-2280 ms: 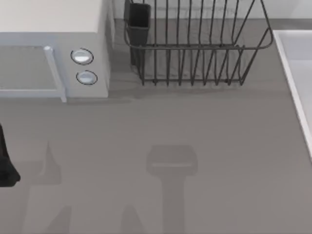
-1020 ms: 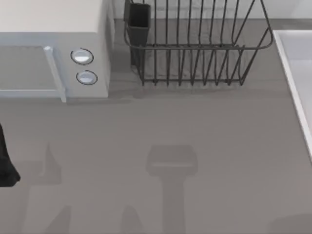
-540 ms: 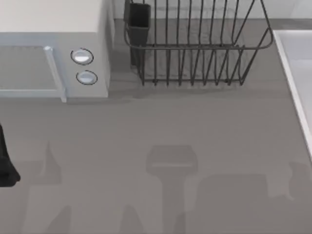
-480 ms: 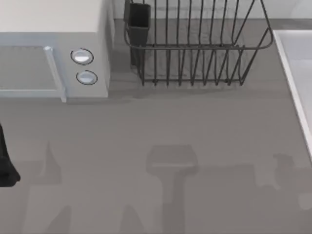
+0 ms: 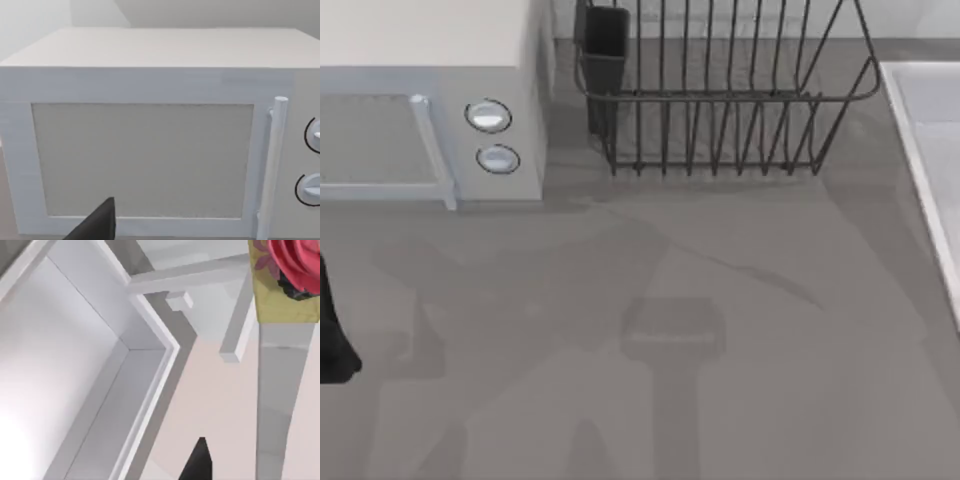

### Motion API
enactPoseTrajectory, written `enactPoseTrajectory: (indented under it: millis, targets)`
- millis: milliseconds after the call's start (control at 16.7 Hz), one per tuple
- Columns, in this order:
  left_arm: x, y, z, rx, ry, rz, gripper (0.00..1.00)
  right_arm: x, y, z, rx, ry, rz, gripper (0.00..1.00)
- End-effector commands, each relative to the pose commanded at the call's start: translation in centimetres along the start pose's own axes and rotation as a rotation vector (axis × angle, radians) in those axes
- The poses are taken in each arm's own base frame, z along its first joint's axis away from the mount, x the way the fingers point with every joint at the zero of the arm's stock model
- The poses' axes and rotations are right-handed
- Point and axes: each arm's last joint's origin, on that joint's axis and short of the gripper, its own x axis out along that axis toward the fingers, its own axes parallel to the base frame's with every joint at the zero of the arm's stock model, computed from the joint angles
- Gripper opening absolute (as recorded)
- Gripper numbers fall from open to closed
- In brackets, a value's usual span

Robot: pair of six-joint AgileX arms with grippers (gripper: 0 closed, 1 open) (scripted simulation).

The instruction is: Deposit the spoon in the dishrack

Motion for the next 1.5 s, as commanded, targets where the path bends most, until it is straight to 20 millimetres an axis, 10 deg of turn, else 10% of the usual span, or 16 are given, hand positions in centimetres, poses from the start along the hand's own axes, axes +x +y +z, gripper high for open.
enactPoseTrajectory:
  millis: [300,720,1200,1500]
  targets:
    - [0.0,0.0,0.0,0.0,0.0,0.0,1.0,-10.5,5.2,7.6,0.568,-0.439,-0.123,0.0]
    - [0.0,0.0,0.0,0.0,0.0,0.0,1.0,-20.6,7.7,8.4,1.092,-0.755,-0.008,0.0]
    - [0.0,0.0,0.0,0.0,0.0,0.0,1.0,-19.4,8.3,9.5,1.097,-0.751,-0.012,0.0]
    - [0.0,0.0,0.0,0.0,0.0,0.0,1.0,-10.7,11.9,14.2,1.099,-0.748,-0.019,0.0]
